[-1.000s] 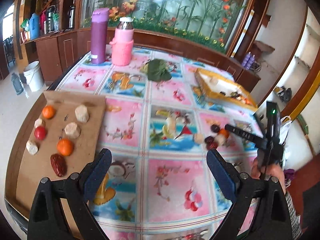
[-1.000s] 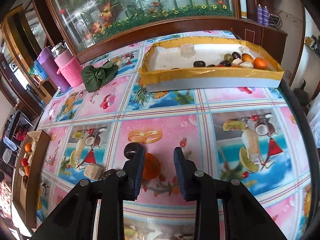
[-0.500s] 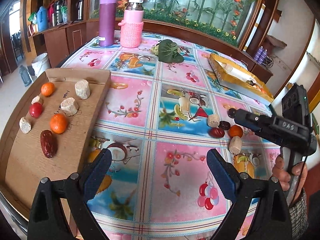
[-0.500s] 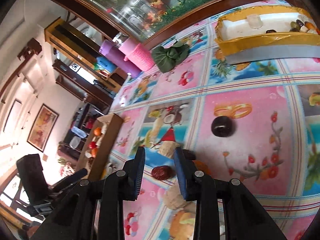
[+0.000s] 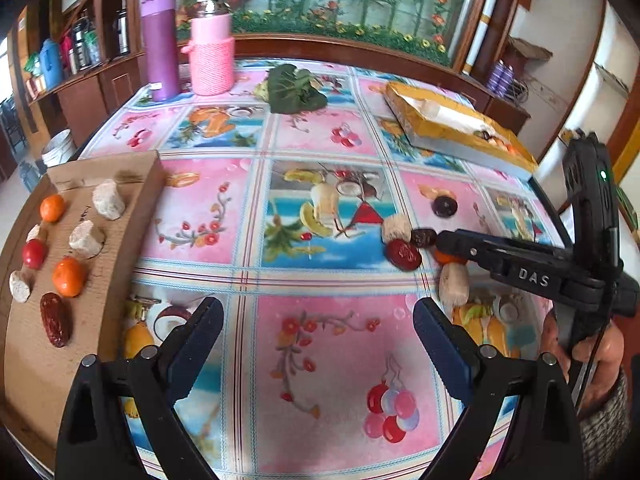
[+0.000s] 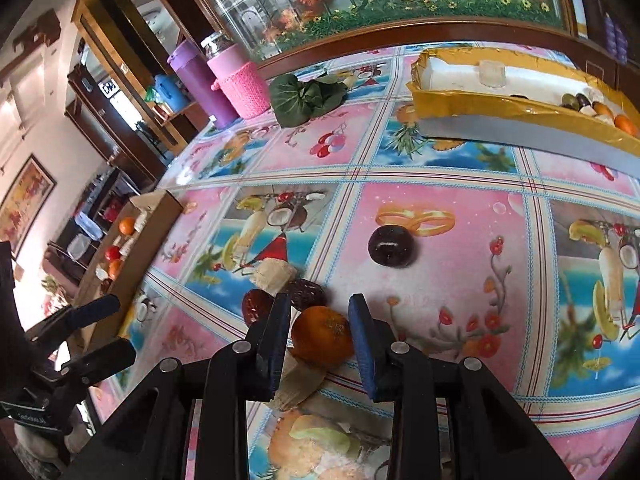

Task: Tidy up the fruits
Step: 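Grasp a small orange with the right tool while the left tool grasps an oat ball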

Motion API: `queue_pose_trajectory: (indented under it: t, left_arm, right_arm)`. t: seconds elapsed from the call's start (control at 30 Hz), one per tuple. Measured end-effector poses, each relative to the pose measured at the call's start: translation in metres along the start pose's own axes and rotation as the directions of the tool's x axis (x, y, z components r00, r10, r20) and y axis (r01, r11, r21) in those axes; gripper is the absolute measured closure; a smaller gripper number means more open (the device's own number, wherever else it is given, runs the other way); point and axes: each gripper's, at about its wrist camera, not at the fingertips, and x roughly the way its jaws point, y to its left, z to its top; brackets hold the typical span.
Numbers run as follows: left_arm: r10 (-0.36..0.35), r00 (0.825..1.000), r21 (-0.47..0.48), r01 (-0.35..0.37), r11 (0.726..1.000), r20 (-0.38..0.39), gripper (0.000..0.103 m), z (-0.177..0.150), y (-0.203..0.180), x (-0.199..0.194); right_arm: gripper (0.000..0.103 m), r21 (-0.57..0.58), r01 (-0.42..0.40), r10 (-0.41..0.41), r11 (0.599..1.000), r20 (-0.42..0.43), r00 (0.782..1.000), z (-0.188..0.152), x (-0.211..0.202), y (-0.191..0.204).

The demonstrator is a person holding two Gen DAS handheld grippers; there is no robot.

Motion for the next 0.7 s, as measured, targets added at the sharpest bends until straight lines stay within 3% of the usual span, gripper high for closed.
queue_pose_trajectory:
  t: [0.2, 0.33, 0.47, 0.5, 0.53, 0.57, 0.63, 0.7]
  left_arm:
    - [-0.062, 0.998, 0.044, 0.063, 0.997, -0.009, 0.008, 0.002, -0.003, 0.002]
    - [-0.056, 0.998, 0.090, 0.055, 0.994, 0.017, 0.008, 0.016, -0.011, 0.008]
    - [-0.070, 0.998, 0.015, 0.070, 0.997, 0.003, 0.008, 0.047, 0.002, 0.038]
    - [-0.082, 0.997, -0.009, 0.081, 0.997, -0.007, 0.013, 0.053, 0.006, 0.046]
    - [-0.092, 0.995, -0.030, 0.091, 0.995, -0.026, 0.028, 0.060, 0.009, 0.054]
    - [-0.106, 0.994, -0.039, 0.105, 0.994, -0.040, 0.034, 0.063, 0.009, 0.059]
    - [-0.154, 0.987, -0.035, 0.153, 0.988, -0.035, 0.038, 0.066, 0.002, 0.059]
    - [-0.155, 0.988, 0.021, 0.155, 0.988, -0.018, 0.038, 0.067, -0.012, 0.056]
  right_arm:
    - [0.072, -0.046, 0.041, -0.042, 0.998, -0.017, 0.999, -0.003, 0.001, 0.001]
    - [0.072, 0.016, 0.165, -0.165, 0.986, 0.032, 0.986, 0.000, -0.010, -0.021]
    - [0.072, 0.101, 0.172, -0.178, 0.980, 0.057, 0.982, 0.003, -0.018, -0.041]
    - [0.072, 0.106, 0.167, -0.174, 0.980, 0.059, 0.983, 0.003, -0.019, -0.043]
    - [0.072, 0.106, 0.170, -0.177, 0.980, 0.060, 0.982, 0.004, -0.019, -0.044]
    - [0.072, 0.102, 0.175, -0.182, 0.979, 0.061, 0.981, 0.004, -0.019, -0.043]
    - [0.072, 0.102, 0.174, -0.181, 0.979, 0.063, 0.982, 0.004, -0.018, -0.043]
    - [0.072, 0.103, 0.175, -0.182, 0.979, 0.061, 0.981, 0.006, -0.018, -0.043]
